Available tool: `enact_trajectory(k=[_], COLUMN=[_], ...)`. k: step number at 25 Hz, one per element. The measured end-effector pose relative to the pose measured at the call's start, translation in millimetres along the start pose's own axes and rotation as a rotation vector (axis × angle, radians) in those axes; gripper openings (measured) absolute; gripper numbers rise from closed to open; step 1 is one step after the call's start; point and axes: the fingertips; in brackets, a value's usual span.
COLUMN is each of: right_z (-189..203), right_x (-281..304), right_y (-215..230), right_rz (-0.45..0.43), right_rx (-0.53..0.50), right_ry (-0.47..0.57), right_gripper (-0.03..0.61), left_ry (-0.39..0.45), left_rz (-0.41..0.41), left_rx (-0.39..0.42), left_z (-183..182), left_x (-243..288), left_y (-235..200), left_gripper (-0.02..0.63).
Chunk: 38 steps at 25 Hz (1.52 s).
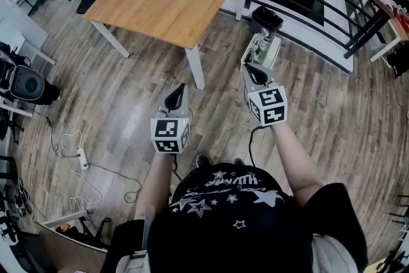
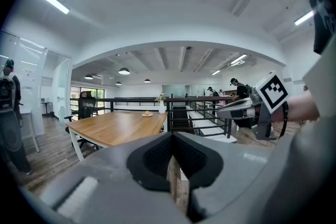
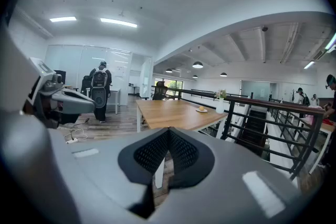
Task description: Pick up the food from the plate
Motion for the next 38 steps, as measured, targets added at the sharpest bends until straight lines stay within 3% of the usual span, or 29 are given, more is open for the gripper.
enact_trajectory(k=[18,27,38], right_z=[-2,-14,14], right_x=[24,48,65], right_y=[-22,-39,-20], right_rz=[-0.010,0.054,0.094], right_rx=[0.024,0.037,0.096], right_ry=[-0.015,-0.010,-0.064], right_gripper=[-0.002,0.000,0.000], left_ry=[-0.032,-0.028,-0.089], left_rz=[-0.009,0.004,0.041], left_rx=[-0.084,-0.095,-0.119], left_z=[18,20,39], left_x=[-6,-16,13], left_y=[-40,-85,-98], left_gripper=[-0.002,-0.002,-0.002])
Point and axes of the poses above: the fingertips, and each gripper's own axes: x forward along the fingers, y to its right, z out of its underside, and after that the axes turned 3 degrees about -x, right-handed
